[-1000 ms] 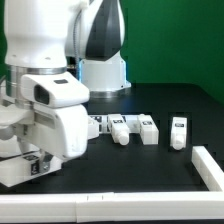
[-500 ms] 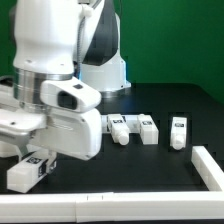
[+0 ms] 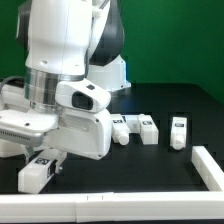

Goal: Assemble desk

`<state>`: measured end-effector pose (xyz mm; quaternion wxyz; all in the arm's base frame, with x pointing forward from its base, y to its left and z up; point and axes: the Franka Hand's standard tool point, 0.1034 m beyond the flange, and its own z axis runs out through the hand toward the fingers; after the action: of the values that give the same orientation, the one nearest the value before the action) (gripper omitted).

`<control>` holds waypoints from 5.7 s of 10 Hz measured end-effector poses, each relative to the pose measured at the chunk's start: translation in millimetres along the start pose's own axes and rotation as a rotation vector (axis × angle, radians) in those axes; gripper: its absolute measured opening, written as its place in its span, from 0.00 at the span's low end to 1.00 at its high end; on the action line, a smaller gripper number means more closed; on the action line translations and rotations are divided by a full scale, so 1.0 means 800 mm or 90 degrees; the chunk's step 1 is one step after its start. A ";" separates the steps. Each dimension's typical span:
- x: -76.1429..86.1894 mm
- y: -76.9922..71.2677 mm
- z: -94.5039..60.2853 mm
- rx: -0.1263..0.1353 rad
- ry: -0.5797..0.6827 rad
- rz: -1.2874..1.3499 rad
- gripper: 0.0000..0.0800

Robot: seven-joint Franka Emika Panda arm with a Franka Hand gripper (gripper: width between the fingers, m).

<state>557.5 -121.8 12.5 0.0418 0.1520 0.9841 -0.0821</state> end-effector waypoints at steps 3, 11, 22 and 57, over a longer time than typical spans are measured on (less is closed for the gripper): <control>-0.005 -0.001 -0.018 0.001 -0.014 0.020 0.78; -0.002 -0.044 -0.053 -0.013 -0.017 0.452 0.81; 0.033 -0.071 -0.060 0.048 0.070 1.183 0.81; 0.062 -0.132 -0.062 0.169 0.184 1.521 0.07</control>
Offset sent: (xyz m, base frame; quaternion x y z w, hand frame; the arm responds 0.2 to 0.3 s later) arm -0.0105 -0.0069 0.0528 0.0118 -0.0483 0.0997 0.9938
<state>475.1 -198.2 71.3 -0.0349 0.9758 0.2028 -0.0743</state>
